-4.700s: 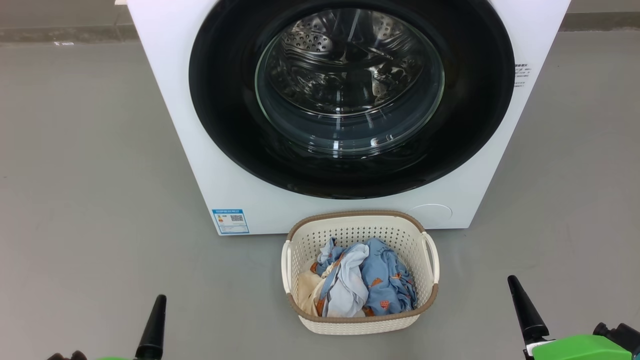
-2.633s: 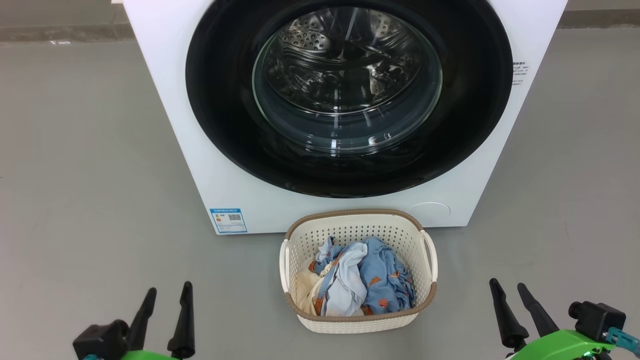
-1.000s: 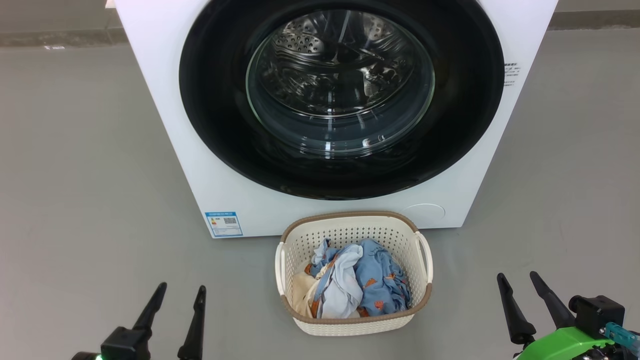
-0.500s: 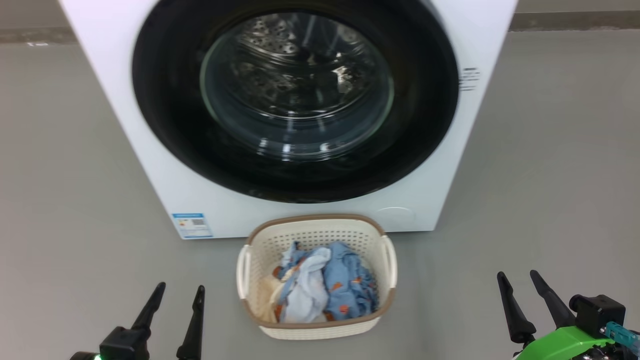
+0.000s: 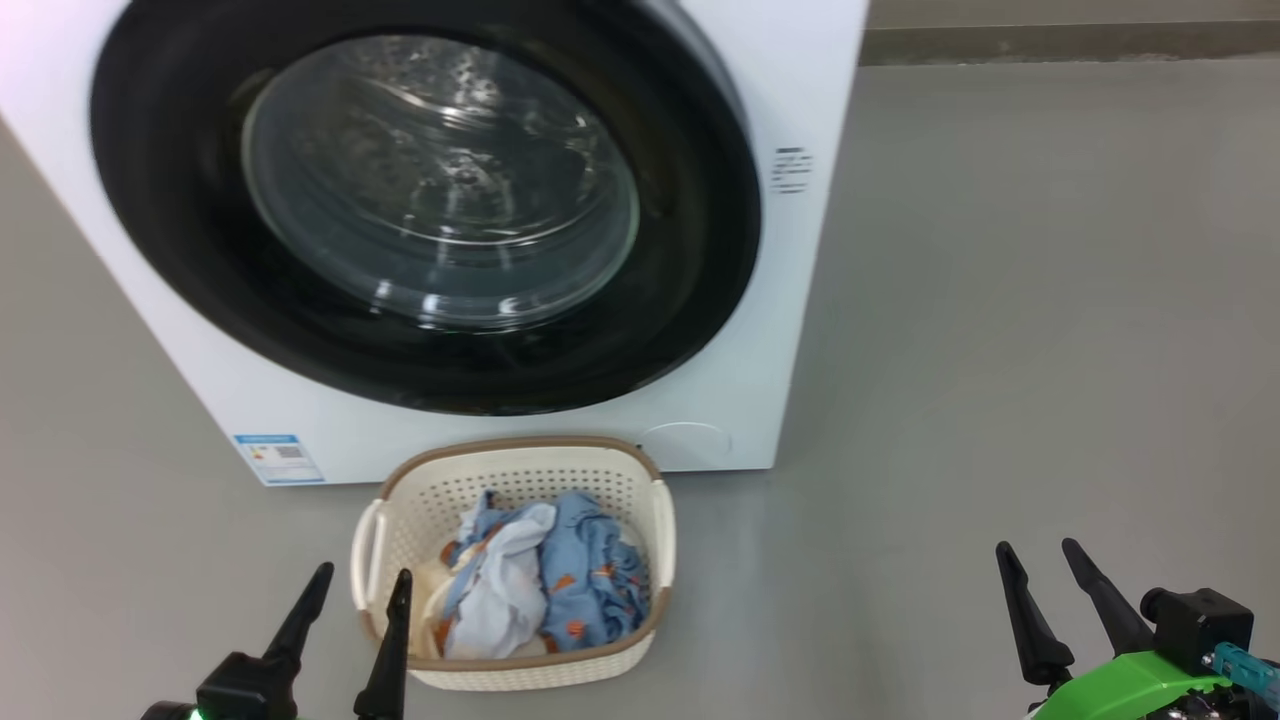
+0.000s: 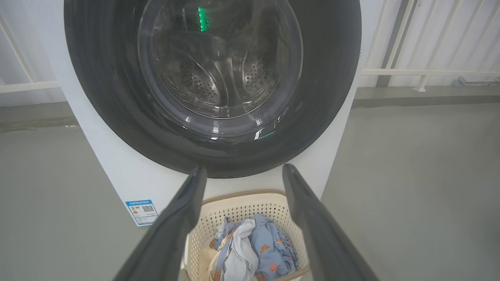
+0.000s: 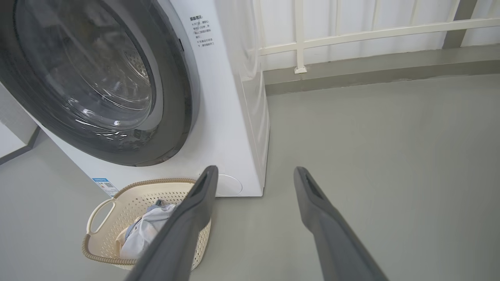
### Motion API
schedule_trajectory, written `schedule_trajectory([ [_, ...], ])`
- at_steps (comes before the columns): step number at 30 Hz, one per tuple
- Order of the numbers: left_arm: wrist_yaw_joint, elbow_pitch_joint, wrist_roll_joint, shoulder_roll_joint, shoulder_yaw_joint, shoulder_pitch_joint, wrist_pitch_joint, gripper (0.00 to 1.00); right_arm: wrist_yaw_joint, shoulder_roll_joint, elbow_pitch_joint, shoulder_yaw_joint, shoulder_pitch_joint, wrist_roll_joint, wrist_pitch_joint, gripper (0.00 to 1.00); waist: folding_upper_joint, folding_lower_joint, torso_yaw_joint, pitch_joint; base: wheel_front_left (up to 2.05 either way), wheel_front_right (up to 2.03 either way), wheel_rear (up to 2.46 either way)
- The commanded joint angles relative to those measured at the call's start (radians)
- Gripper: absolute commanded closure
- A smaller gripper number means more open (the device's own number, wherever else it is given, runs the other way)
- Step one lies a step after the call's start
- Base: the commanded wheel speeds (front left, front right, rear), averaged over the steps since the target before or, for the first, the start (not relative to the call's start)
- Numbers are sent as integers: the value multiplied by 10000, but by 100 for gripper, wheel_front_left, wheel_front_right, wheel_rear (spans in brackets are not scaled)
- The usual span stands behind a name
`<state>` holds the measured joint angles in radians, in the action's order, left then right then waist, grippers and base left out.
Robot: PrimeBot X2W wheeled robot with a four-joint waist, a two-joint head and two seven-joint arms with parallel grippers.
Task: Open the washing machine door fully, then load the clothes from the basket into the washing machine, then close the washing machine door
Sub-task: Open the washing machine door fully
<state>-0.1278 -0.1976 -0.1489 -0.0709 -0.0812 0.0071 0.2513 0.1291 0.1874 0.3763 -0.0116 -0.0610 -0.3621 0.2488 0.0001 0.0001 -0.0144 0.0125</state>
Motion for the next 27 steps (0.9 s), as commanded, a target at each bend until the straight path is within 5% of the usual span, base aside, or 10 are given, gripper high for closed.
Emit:
schedule_trajectory([
  [1, -29, 276, -49, -139, 358, -270, 105, 0, 16, 115, -268, -176, -101, 74, 130, 0, -1, 0, 3, -13, 77, 77, -154],
  [19, -29, 385, -179, -103, 242, -260, 105, 0, 16, -26, -429, -83, -174, -173, 130, 0, -1, 0, 107, 33, 19, 19, -37],
  [20, -29, 394, -194, -90, 230, -255, 105, 0, 16, -54, -463, -83, -202, -252, 130, 20, -1, 0, 113, 46, 0, 0, 0],
  [22, -29, 409, -224, -62, 207, -238, 105, 0, 16, -99, -556, -104, -290, -443, 130, 100, -1, 0, 122, 71, 0, 0, 0],
  [27, -29, 432, -274, -2, 203, -246, 105, 0, 16, -329, -896, 104, -678, -1046, 130, 100, -1, -1, 123, 164, 0, 0, 0],
])
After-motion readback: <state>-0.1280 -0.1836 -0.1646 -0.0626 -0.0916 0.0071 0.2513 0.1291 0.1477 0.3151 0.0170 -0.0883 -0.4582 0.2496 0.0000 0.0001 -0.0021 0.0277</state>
